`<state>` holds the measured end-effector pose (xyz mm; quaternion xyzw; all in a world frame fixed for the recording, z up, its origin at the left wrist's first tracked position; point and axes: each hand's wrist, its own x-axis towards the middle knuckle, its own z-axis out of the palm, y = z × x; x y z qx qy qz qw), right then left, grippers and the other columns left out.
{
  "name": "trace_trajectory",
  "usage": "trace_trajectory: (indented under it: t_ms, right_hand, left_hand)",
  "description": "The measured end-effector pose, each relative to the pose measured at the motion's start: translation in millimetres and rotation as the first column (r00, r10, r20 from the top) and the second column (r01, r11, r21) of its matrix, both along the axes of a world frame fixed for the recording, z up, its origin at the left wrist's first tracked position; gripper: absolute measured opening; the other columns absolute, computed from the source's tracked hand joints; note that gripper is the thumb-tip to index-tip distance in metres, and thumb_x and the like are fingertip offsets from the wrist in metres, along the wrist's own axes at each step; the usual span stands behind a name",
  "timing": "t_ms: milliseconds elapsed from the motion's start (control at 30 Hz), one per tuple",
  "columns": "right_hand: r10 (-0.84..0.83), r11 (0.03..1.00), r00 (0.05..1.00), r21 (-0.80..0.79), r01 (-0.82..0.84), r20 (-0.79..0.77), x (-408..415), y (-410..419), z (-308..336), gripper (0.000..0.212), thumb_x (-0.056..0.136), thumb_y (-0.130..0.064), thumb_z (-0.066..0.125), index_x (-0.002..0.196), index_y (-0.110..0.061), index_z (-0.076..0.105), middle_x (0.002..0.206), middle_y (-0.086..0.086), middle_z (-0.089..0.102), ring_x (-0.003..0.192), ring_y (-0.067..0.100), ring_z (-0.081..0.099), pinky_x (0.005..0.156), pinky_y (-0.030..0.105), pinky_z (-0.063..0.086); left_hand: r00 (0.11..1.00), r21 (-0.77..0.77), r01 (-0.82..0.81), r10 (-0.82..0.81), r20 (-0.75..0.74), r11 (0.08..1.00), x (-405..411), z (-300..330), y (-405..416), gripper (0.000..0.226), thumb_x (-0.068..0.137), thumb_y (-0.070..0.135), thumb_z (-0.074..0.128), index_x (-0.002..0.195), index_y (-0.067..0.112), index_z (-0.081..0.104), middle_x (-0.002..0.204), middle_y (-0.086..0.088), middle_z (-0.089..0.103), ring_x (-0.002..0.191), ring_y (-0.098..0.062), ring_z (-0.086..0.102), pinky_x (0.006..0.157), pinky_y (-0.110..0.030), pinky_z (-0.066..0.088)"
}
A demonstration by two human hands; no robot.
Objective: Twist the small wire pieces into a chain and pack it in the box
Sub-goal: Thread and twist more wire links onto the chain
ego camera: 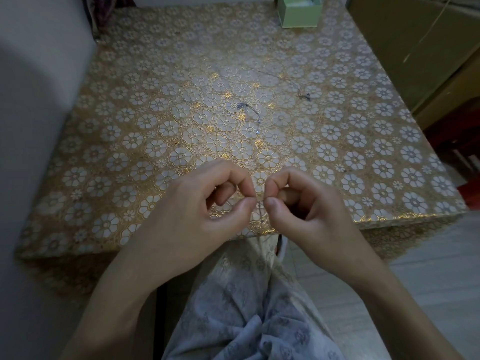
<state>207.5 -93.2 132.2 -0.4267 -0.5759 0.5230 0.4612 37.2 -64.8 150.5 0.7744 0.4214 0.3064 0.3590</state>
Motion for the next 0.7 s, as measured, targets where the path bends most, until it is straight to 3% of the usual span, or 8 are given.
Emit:
trace_trajectory:
  t_ms: [100, 200, 400, 700]
  right_hand:
    - [0.0, 1.0, 1.0, -0.013, 0.0, -0.026, 1, 0, 0, 0.012, 0.08, -0.011, 0.055, 0.071, -0.018, 0.051, 0.047, -0.013, 0.042, 0.044, 0.0, 0.034, 0.047, 0.011, 0.029]
    - [0.008, 0.998, 0.989, -0.057, -0.017, -0.148, 2, 1, -2, 0.006, 0.077, -0.024, 0.056, 0.072, -0.022, 0.056, 0.046, -0.013, 0.04, 0.042, 0.002, 0.032, 0.044, 0.015, 0.028]
    - [0.012, 0.987, 0.941, -0.145, -0.065, -0.337, 3, 3, -6, 0.006, 0.078, -0.023, 0.054, 0.073, -0.022, 0.058, 0.046, -0.006, 0.033, 0.038, 0.004, 0.031, 0.041, 0.013, 0.029]
    - [0.018, 0.987, 0.964, -0.151, -0.06, -0.266, 3, 3, -3, 0.018, 0.086, -0.01, 0.049, 0.071, -0.017, 0.056, 0.044, -0.003, 0.032, 0.038, 0.006, 0.028, 0.039, 0.015, 0.027]
  left_hand:
    - [0.999, 0.067, 0.0, 0.002, -0.033, 0.998, -1, 3, 0, 0.009, 0.076, 0.037, 0.055, 0.078, 0.028, 0.058, 0.066, 0.012, 0.041, 0.062, -0.006, 0.041, 0.058, -0.018, 0.036]
    - [0.998, 0.108, -0.001, 0.008, -0.061, 0.994, -2, 4, 1, 0.01, 0.077, 0.038, 0.055, 0.085, 0.031, 0.056, 0.066, 0.014, 0.039, 0.062, -0.002, 0.041, 0.061, -0.014, 0.034]
    - [1.0, 0.07, -0.014, 0.016, -0.025, 0.997, -1, 2, -1, 0.014, 0.079, 0.042, 0.055, 0.086, 0.032, 0.063, 0.06, 0.006, 0.035, 0.057, -0.003, 0.039, 0.059, -0.011, 0.032]
    - [0.997, -0.029, -0.028, 0.03, 0.076, 0.999, 7, -3, -3, 0.017, 0.076, 0.043, 0.058, 0.079, 0.03, 0.069, 0.047, 0.008, 0.029, 0.042, -0.005, 0.028, 0.046, -0.009, 0.025]
